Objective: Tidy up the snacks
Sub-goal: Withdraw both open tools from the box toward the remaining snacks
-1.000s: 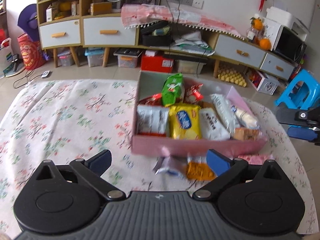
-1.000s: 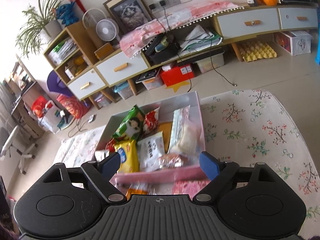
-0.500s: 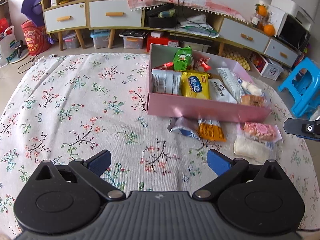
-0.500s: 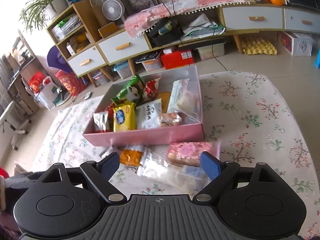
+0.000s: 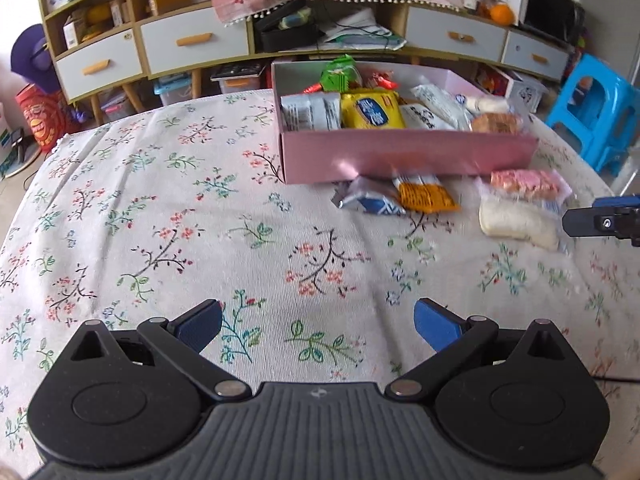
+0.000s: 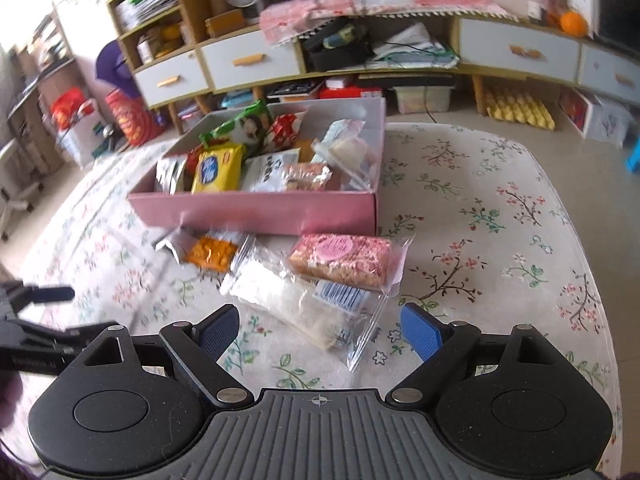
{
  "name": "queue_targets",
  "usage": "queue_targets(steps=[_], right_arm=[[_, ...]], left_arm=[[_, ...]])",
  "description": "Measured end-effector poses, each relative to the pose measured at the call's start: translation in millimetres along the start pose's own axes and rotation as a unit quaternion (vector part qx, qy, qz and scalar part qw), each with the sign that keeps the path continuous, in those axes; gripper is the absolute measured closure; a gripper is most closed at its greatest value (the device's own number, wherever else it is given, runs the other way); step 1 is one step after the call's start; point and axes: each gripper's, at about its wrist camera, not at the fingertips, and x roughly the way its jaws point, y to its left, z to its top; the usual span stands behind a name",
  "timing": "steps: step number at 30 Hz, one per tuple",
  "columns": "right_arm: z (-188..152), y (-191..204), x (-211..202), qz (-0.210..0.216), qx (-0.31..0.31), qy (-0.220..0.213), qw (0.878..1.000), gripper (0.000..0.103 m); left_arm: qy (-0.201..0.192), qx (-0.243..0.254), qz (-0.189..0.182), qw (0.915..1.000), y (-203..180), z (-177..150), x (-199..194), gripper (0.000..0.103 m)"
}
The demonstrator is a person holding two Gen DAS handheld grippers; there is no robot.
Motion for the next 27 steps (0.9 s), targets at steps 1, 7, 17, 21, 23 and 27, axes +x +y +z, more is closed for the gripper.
queue_targets(steps=[1,7,17,21,23,27], right_arm=[[-3,1,2,0.000,-0.015,0.001,1.000,0.013],[-19,3,14,-0.002,-0.064,0.013,0.998,0.013],[-28,10,33,-0.013,-0.095,0.013,0.995,0.004],[-22,15,38,-0.006,-0.097,0.009,0.995,0.004],[-20,16,40,-0.007,-0.092,0.008,0.996,0.004],[-16,15,43,-0.008,-0.084,0.005,0.996,0.004]], left_arm=[[0.000,0.002,-0.001,1.0000,1,-2,1,0.001],[-0.003,0.028,-0.001,0.9996,3,-12,13,0.000],[-0.034,0.048,-0.008,0.9982,-4,0,25,0.000],[-0.037,0.041,-0.008,0.9984,-5,10,31,0.000],[-0.039,0.033,-0.008,0.9987,-4,15,34,0.000],[-0.043,0.005,-0.014,0.9990,-1,24,38,0.001]])
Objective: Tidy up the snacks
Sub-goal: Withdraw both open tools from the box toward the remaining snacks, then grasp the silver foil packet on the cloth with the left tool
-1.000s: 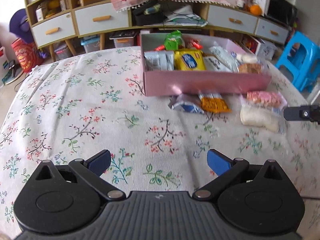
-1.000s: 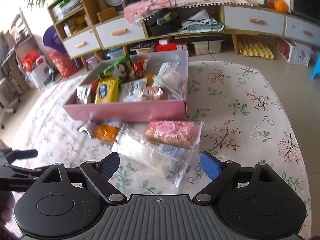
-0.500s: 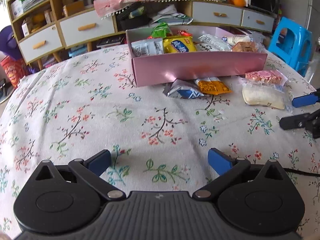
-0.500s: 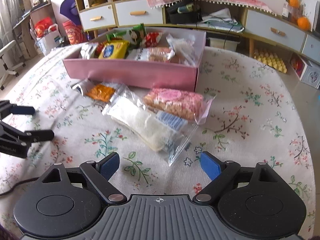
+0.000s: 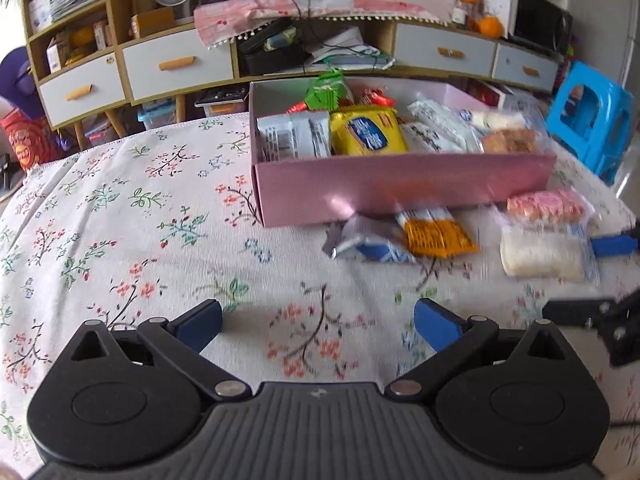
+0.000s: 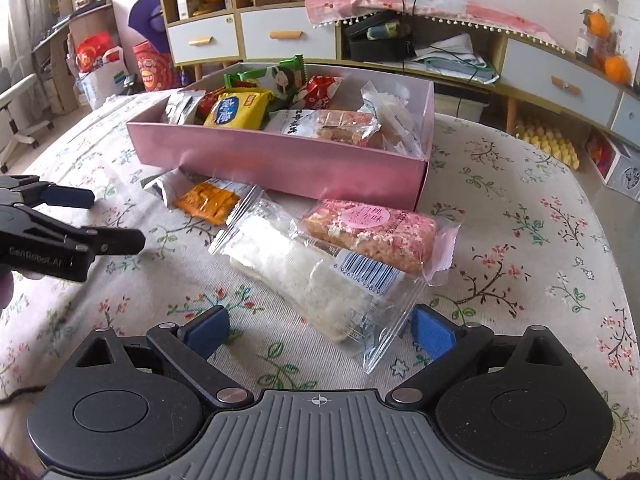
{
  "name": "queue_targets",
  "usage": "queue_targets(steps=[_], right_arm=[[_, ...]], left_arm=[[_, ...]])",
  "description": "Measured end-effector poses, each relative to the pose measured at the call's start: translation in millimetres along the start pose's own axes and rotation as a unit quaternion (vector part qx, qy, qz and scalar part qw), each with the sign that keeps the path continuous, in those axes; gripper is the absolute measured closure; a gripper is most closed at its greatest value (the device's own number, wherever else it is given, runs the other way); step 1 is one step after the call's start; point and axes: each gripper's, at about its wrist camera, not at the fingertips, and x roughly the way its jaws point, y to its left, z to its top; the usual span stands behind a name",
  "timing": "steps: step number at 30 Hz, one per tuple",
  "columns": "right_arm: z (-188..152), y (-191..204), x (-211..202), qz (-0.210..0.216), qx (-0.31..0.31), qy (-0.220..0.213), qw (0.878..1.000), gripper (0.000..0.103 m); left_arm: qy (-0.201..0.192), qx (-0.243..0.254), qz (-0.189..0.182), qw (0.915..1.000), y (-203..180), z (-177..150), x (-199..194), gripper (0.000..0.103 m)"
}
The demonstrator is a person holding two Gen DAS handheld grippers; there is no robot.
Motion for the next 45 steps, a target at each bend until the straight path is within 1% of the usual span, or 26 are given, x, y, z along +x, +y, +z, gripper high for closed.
queue_targets(steps=[4,8,12,15,17,18,19,20,21,22,28,30,31,32,33,35,39,41,44,45], right_arm=[[5,0,3,-0.003,0.007,0.000,1.000,0.004],[10,0,6,-0.006,0.018,0.000,1.000,0.004],[14,-1,9,-0.011,0.027,-0.001,1.000,0.005],[17,-3,10,-0.014,0.038,-0.001,0.999,0.005],[19,-5,9,-0.017,0.044,-0.003,0.999,0.006],[19,-6,9,-0.017,0.047,-0.005,0.999,0.007],[20,-6,8,-0.015,0.050,-0.006,0.999,0.009],[20,-7,7,-0.013,0.052,-0.006,0.999,0.011],[20,-7,7,-0.013,0.054,-0.006,0.998,0.014],[20,-7,6,-0.013,0.055,-0.005,0.998,0.015],[20,-3,1,0.011,0.056,0.004,0.998,0.028],[20,-2,-1,0.028,0.060,0.008,0.998,0.035],[20,-1,-2,0.043,0.061,0.011,0.997,0.035],[19,1,-2,0.054,0.061,0.014,0.997,0.040],[19,4,-2,0.065,0.058,0.019,0.996,0.046],[18,11,-3,0.082,0.048,0.030,0.995,0.047],[15,31,-7,0.102,0.013,0.041,0.994,0.046],[14,39,-9,0.117,0.002,0.047,0.992,0.045],[13,48,-10,0.112,-0.021,0.047,0.992,0.044],[12,49,-10,0.108,-0.027,0.046,0.993,0.040]], left_arm=[[-0.007,-0.036,-0.009,0.9993,0,9,1,0.003],[-0.016,-0.044,-0.017,0.9987,-9,17,3,0.006],[-0.019,-0.052,-0.018,0.9983,-13,19,8,0.016],[-0.018,-0.057,-0.010,0.9982,-13,18,14,0.024],[-0.026,-0.057,-0.007,0.9980,-12,18,13,0.026],[-0.028,-0.060,-0.010,0.9978,-11,19,13,0.031],[-0.031,-0.063,-0.014,0.9974,-10,19,11,0.041],[-0.032,-0.067,-0.018,0.9971,-9,19,10,0.047],[-0.031,-0.069,-0.019,0.9970,-8,20,10,0.057],[-0.027,-0.068,-0.024,0.9970,-8,20,9,0.062],[-0.011,-0.055,-0.027,0.9981,-7,20,4,0.067],[-0.002,-0.050,-0.028,0.9984,-5,18,1,0.068],[0.001,-0.044,-0.028,0.9986,-4,17,-1,0.068],[0.003,-0.039,-0.028,0.9988,-2,16,-3,0.068],[0.005,-0.035,-0.028,0.9990,-1,14,-5,0.068],[0.009,-0.030,-0.029,0.9991,3,11,-9,0.068],[0.021,-0.024,-0.038,0.9988,15,5,-17,0.071],[0.028,-0.018,-0.037,0.9988,20,2,-21,0.071],[0.036,-0.007,-0.035,0.9987,24,-2,-26,0.071],[0.038,-0.002,-0.035,0.9987,25,-3,-26,0.070]])
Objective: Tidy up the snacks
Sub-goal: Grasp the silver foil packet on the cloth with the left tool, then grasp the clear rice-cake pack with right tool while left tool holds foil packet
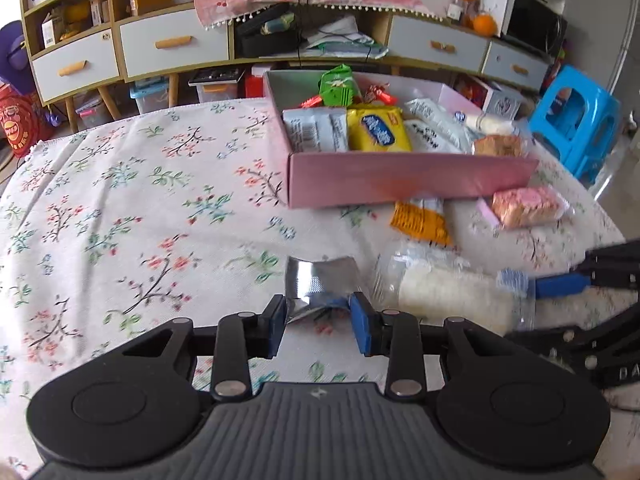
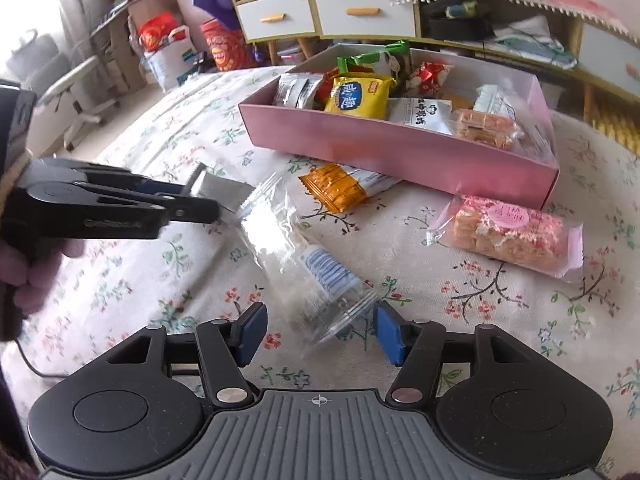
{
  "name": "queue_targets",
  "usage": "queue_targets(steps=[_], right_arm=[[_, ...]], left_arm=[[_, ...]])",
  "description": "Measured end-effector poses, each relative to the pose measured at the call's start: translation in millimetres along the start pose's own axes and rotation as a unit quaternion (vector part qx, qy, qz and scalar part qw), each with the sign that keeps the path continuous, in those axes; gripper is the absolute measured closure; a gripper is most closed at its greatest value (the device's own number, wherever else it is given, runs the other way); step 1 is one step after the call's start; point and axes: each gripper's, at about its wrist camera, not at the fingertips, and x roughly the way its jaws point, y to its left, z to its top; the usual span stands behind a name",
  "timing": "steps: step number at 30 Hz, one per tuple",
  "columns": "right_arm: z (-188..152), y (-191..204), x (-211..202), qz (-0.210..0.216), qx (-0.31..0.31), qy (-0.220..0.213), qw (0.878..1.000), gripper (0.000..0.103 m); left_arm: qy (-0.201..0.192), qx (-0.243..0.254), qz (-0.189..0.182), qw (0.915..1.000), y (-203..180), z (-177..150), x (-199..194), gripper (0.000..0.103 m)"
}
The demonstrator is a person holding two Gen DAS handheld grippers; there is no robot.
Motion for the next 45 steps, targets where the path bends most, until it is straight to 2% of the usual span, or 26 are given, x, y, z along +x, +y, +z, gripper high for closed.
queue_targets(steps=[2,3,6,10,15,17,19,22,24,27,29,32,34,38,43,44,45], right_arm=[[0,1,1,-0.013,-0.009,-0.005,1.000,0.032],[0,1,1,-0.020,-0.012,-0.009,1.000,0.031],[3,1,1,-0.026,-0.021,-0.018,0.999,0.028],[7,5,7,-0.032,-0.043,-0.024,0.998,0.028],[13,15,18,-0.030,-0.069,-0.025,0.997,0.029],[14,21,21,-0.037,-0.083,-0.028,0.996,0.032],[15,25,23,-0.043,-0.089,-0.028,0.995,0.037],[15,26,23,-0.045,-0.086,-0.029,0.995,0.050],[16,24,22,-0.055,-0.079,-0.030,0.995,0.058],[19,18,21,-0.081,-0.049,-0.023,0.995,0.059],[19,14,18,-0.078,-0.036,-0.023,0.996,0.059],[18,13,16,-0.063,-0.039,-0.027,0.997,0.054],[18,13,16,-0.056,-0.043,-0.025,0.997,0.054],[16,18,19,-0.057,-0.057,-0.022,0.997,0.047],[16,21,21,-0.057,-0.063,-0.023,0.996,0.046],[16,20,21,-0.057,-0.062,-0.024,0.996,0.046],[15,20,21,-0.058,-0.061,-0.024,0.996,0.046]], left_arm=[[0.002,0.010,0.000,0.9999,1,-1,0,0.069],[0.001,0.018,-0.002,0.9998,1,-2,-1,0.064],[-0.009,0.051,-0.003,0.9986,-3,0,-2,0.039],[-0.035,0.118,0.011,0.9924,-9,4,-1,0.027],[-0.053,0.148,0.007,0.9875,-8,5,7,0.028],[-0.050,0.138,-0.006,0.9891,-6,6,10,0.038],[-0.035,0.126,-0.017,0.9913,-5,7,14,0.054],[-0.023,0.132,-0.008,0.9910,-8,4,14,0.057],[-0.012,0.132,-0.007,0.9912,-8,4,11,0.057],[0.006,0.138,-0.006,0.9904,-8,3,7,0.057],[0.018,0.146,-0.017,0.9890,-8,2,5,0.055],[0.027,0.165,-0.033,0.9854,-8,-2,2,0.042],[0.018,0.181,-0.024,0.9830,-10,-4,1,0.034],[-0.003,0.189,-0.007,0.9820,-12,-3,3,0.035],[-0.024,0.208,0.001,0.9779,-17,-3,3,0.036],[-0.023,0.210,0.000,0.9773,-18,-3,4,0.037],[-0.018,0.213,-0.003,0.9770,-19,-4,5,0.044]])
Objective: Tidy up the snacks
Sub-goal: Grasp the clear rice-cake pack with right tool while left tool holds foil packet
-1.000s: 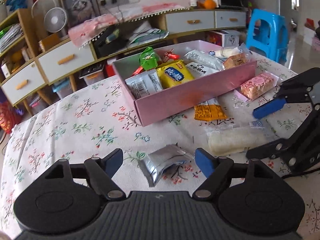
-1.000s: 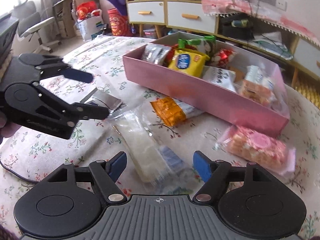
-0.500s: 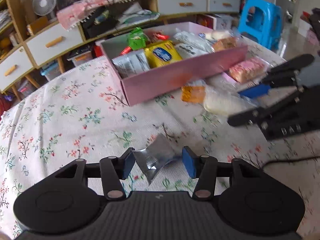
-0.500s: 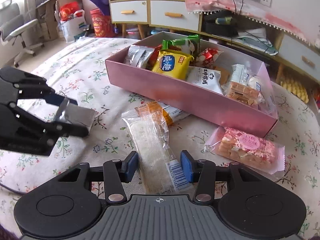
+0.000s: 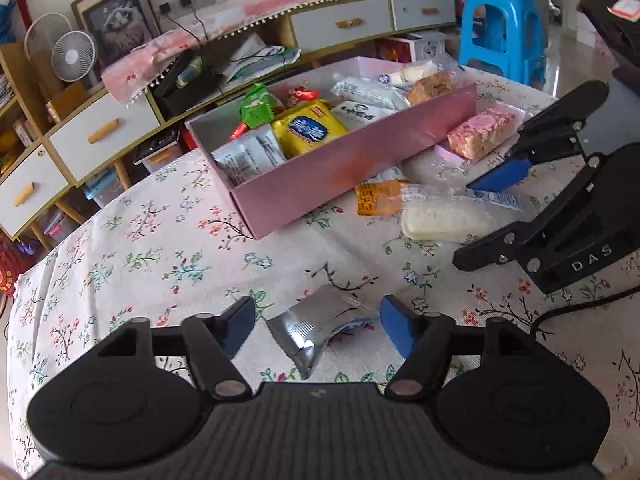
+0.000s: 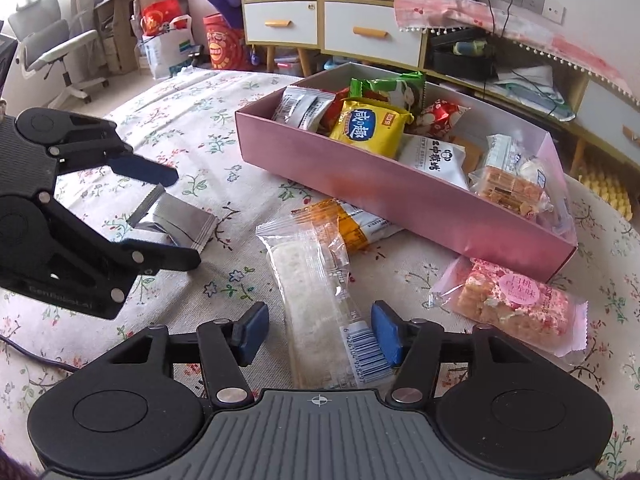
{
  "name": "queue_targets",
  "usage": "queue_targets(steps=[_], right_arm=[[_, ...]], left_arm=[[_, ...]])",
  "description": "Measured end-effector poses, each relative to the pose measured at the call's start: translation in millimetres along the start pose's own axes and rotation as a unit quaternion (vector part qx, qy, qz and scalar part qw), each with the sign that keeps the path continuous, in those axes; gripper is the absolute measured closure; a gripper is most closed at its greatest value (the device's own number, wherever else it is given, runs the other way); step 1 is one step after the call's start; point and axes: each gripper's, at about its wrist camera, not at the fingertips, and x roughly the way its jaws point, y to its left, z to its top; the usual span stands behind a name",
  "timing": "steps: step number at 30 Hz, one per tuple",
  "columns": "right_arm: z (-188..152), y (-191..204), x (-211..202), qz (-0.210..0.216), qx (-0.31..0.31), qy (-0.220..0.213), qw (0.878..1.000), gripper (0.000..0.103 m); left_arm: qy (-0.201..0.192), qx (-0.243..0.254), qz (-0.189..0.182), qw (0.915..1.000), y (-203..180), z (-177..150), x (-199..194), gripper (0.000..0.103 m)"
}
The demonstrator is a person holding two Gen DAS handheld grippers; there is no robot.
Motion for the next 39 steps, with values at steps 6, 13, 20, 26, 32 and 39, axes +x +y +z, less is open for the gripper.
queue_targets(steps=[6,13,20,26,32,39], right_arm=[[1,-6,0,-0.026,0.010,-0.002,1.000,0.046],[0,-7,0,-0.012,0.014,0.002,1.000,0.046],[2,-3,2,-0.006,0.008,0.002,1.000,0.046],[3,-3,3,-0.005,0.008,-0.003,1.000,0.056],[7,6,3,-0.002,-0.001,-0.004,1.000,0.072],[11,10,-1,0.014,0.018,0.001,1.000,0.073]], left_arm=[[0.015,-0.001,-0.015,0.9998,-1,0,-5,0.054],[0.015,-0.011,-0.028,0.9994,2,-5,-9,0.038],[0.013,-0.040,-0.031,0.9986,6,1,3,0.041],[0.014,-0.041,-0.039,0.9983,0,4,4,0.068],[0.018,-0.068,-0.030,0.9971,-3,5,3,0.073],[0.029,-0.156,-0.014,0.9872,12,9,0,0.074]])
